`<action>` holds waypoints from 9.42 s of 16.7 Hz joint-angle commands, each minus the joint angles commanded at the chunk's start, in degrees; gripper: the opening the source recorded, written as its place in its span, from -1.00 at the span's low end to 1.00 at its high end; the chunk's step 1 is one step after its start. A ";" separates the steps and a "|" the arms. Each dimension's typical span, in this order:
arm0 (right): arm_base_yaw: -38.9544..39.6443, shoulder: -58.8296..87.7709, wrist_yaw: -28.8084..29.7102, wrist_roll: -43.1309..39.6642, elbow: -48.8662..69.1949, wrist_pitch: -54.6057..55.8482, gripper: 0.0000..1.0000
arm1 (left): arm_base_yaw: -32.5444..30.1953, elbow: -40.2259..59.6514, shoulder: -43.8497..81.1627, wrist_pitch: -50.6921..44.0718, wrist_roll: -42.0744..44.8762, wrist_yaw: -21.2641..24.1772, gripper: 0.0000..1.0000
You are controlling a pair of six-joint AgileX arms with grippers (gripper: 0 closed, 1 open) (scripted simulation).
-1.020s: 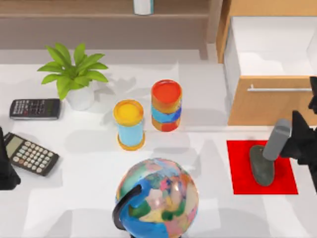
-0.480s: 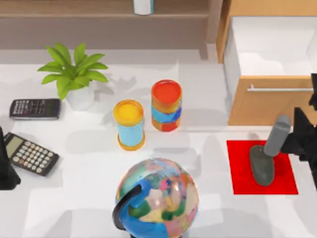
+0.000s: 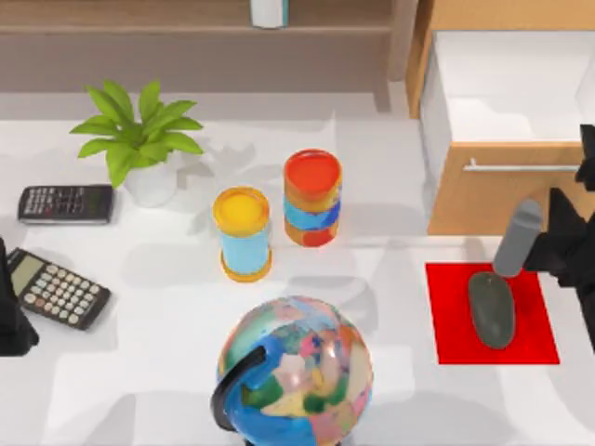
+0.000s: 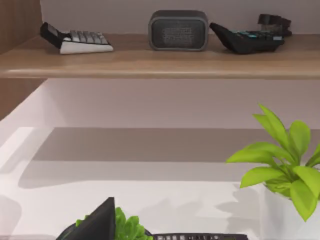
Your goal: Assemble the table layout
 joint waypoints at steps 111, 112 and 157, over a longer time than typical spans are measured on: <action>-4.41 13.05 -5.59 4.32 33.24 -22.47 1.00 | 0.00 0.00 0.00 0.00 0.00 0.00 1.00; -2.76 12.74 -4.69 6.56 33.46 -22.35 1.00 | 0.00 0.00 0.00 0.00 0.00 0.00 1.00; 23.60 27.27 23.78 88.57 96.41 -68.52 0.25 | 0.00 0.00 0.00 0.00 0.00 0.00 1.00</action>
